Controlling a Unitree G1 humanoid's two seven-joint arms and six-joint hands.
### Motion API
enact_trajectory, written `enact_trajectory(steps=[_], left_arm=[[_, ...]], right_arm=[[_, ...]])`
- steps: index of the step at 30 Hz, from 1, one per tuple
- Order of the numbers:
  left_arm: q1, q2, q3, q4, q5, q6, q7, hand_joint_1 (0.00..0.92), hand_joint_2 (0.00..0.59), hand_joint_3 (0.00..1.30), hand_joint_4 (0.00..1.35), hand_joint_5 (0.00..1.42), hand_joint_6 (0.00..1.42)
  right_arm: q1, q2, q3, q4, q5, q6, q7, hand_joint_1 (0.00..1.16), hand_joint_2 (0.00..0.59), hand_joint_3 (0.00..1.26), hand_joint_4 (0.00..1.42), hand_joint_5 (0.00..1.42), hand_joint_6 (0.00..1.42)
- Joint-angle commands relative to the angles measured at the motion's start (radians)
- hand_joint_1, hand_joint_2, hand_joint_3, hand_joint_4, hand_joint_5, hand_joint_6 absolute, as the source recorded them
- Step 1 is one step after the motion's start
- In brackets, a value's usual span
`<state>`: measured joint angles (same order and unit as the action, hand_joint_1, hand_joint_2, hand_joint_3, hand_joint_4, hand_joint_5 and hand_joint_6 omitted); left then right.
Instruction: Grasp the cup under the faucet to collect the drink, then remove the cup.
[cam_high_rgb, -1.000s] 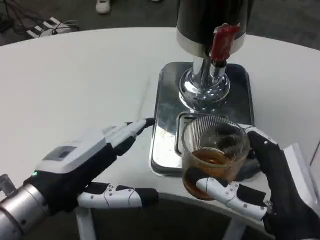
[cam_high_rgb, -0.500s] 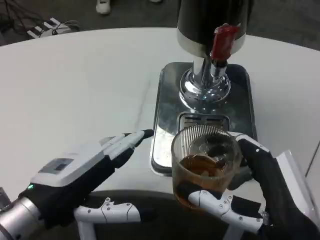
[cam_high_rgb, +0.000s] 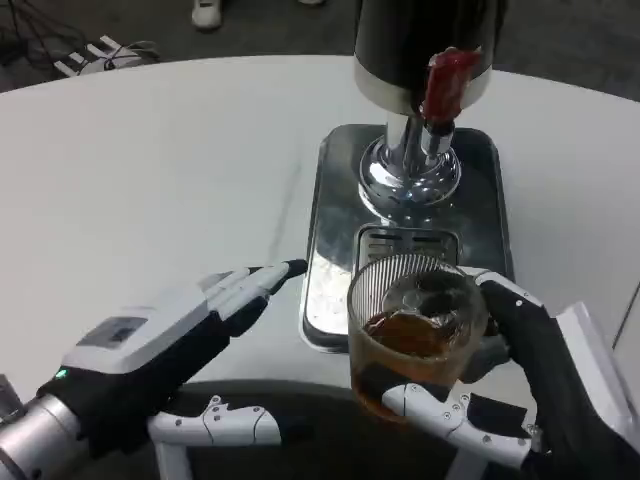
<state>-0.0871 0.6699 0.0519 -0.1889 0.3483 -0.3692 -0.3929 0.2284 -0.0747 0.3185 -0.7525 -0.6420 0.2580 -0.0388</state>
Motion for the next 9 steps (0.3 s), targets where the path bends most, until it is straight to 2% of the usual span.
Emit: enact_trajectory(steps=[1,9], left_arm=[[0.006,0.018,-0.004,0.003,-0.003,0.002,-0.015,0.0,0.044,0.0,0.0,0.0,0.0],[0.006,0.018,-0.004,0.004,-0.004,0.001,-0.019,0.0,0.044,0.0,0.0,0.0,0.0]], right_arm=[[-0.006,0.009,0.001,-0.025,0.006,-0.046,-0.004,0.8,0.198,0.82,0.97,1.09,0.72],[-0.007,0.009,-0.004,-0.026,0.006,-0.047,-0.003,0.8,0.197,0.83,0.97,1.1,0.72]])
